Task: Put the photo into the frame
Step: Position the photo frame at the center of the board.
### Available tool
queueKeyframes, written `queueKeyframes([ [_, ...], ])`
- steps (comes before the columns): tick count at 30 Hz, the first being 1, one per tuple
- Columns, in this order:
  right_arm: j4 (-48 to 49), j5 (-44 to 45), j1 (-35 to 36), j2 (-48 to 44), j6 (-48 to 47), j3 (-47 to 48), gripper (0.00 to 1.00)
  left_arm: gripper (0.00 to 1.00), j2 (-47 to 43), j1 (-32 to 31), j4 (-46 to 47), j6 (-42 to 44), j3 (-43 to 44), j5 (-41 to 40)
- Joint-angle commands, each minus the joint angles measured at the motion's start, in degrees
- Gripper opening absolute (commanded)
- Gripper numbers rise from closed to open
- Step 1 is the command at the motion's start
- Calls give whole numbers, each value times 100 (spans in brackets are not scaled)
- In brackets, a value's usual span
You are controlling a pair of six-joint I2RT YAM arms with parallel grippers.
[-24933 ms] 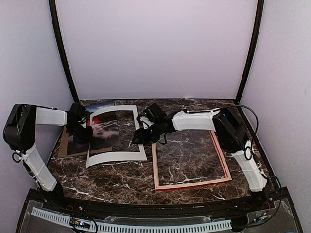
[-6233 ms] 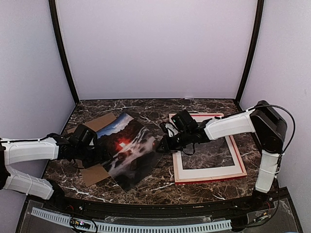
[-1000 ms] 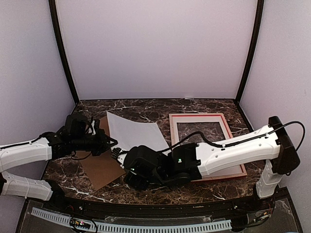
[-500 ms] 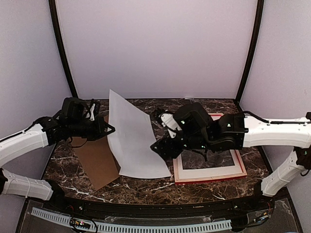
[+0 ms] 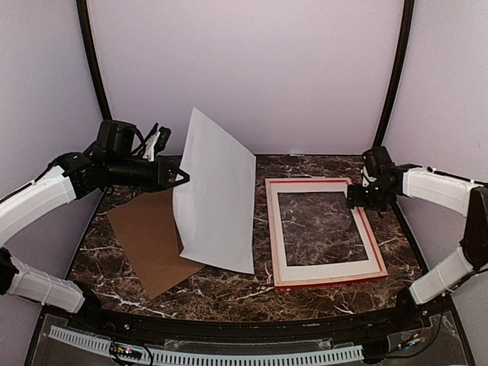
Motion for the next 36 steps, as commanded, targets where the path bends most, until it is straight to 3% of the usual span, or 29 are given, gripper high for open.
queueKeyframes([
  [1,248,-835,-837,390,-151,-210,79,0,119,26,-126,296,358,316],
  [15,723,-1123,-1443,1473,-74,-218,71,0,249,26,165,314,435,500],
  [19,797,-1143,-1484,1535,-115,-292,63,0,251,27,177,296,430,458],
  [26,1123,-1685,-1462,1451,-100,-615,37,0,161,26,384,33,405,415],
  [36,1322,-1514,-677,1157,321,-924,28,0,16,26,2163,-1087,115,1464],
])
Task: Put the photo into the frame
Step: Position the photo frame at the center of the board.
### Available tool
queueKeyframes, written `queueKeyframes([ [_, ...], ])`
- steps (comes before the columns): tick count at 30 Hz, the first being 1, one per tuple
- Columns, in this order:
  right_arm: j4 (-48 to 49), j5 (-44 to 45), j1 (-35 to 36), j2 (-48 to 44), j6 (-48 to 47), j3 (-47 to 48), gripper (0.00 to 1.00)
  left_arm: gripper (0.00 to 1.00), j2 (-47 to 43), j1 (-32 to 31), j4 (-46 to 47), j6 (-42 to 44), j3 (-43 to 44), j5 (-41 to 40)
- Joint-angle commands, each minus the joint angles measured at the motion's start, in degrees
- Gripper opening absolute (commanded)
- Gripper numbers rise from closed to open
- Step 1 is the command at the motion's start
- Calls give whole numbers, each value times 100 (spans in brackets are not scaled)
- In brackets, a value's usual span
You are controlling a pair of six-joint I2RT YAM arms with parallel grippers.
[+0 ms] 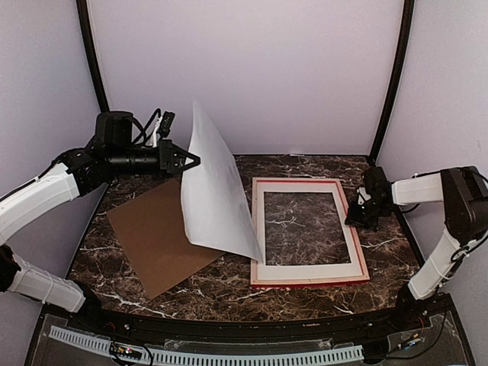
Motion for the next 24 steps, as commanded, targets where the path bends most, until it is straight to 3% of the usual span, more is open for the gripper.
queueKeyframes([
  [1,91,-45,468,-130,355,-195,28,0,-193,24,1238,-743,-129,605],
  [6,300,-34,860,-211,727,-332,28,0,51,-48,2398,-1503,-365,994],
  [11,198,-64,907,-355,785,-261,40,0,628,-407,3017,-1720,-99,1168],
  [17,-213,83,773,-690,663,106,61,0,1967,-1035,2280,-1028,1910,1416],
  [20,-434,148,439,-839,529,226,66,0,2777,-1247,1771,-734,3035,1600],
  [24,-623,211,-208,-1143,382,264,67,0,3397,-1360,1970,-894,3443,1809],
])
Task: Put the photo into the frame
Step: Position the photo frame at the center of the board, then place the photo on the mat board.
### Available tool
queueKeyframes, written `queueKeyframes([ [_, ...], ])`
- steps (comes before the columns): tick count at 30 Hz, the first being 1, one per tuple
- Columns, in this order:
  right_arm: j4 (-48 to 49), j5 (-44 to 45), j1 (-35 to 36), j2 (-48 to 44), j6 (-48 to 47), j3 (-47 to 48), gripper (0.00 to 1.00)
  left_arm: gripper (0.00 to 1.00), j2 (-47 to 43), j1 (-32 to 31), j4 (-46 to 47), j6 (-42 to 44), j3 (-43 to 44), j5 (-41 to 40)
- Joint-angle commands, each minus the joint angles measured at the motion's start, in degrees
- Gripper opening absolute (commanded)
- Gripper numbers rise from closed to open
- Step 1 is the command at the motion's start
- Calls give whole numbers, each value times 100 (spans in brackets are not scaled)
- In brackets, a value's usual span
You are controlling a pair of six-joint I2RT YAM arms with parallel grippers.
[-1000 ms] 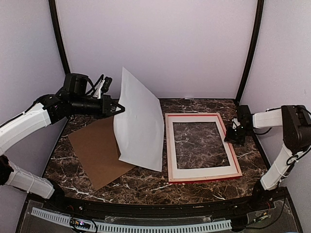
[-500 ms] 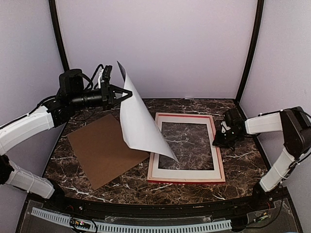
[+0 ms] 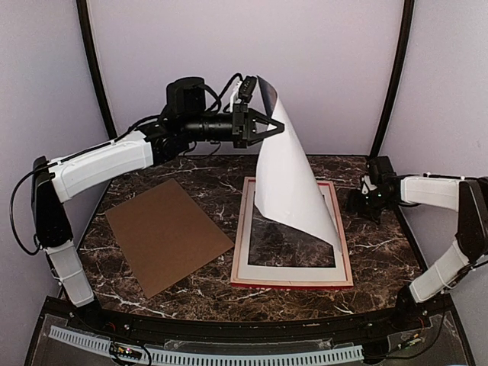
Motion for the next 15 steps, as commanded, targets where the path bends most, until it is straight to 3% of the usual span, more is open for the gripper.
queueKeyframes([
  [1,-313,178,-658,-406,-213,144,67,0,456,-85,87,91,312,413],
  [8,-381,254,-1220,-608,-353,100,68,0,925,-3,1218,-678,-876,243],
  [15,-309,189,-1253,-572,-378,8,67,0,1604,202,2388,-1457,-1947,-326],
])
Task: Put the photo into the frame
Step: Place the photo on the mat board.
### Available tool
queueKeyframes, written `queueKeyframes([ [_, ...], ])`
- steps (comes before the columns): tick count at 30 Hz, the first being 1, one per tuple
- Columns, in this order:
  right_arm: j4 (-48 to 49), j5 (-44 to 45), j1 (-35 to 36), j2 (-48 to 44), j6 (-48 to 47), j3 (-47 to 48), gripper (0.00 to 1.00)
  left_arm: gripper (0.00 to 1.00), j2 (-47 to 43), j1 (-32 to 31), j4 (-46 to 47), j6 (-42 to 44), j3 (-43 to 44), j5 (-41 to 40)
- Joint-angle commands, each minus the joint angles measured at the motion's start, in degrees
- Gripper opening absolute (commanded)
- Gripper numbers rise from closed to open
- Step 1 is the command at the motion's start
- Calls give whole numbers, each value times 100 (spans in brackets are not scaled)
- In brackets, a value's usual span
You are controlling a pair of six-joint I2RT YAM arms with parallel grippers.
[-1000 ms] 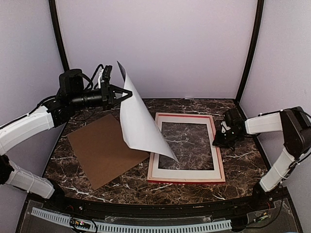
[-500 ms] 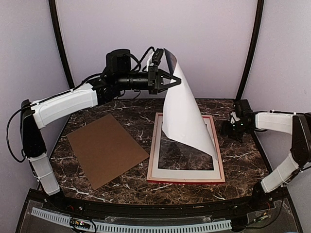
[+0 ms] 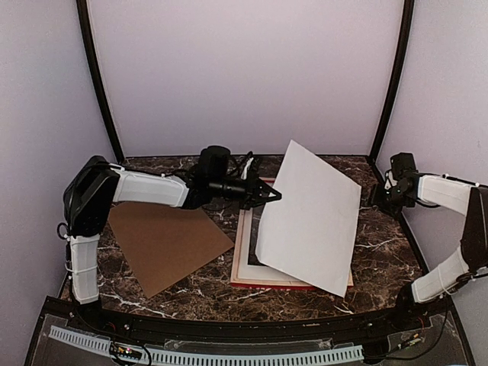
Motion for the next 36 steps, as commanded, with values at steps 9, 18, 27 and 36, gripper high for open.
queueKeyframes([
  [9,134,-154,-20,3,-126,-177,67,0,299,162,1051,-479,-1000,-998],
  [18,247,-254,-24,60,-129,-306,67,0,20,167,879,-329,-1435,-1570],
  [27,417,-470,-28,84,-188,-385,68,0,-131,171,187,12,-1381,-1970],
  [36,435,-510,-28,49,-253,-419,69,0,-55,180,-161,159,-1172,-2090],
])
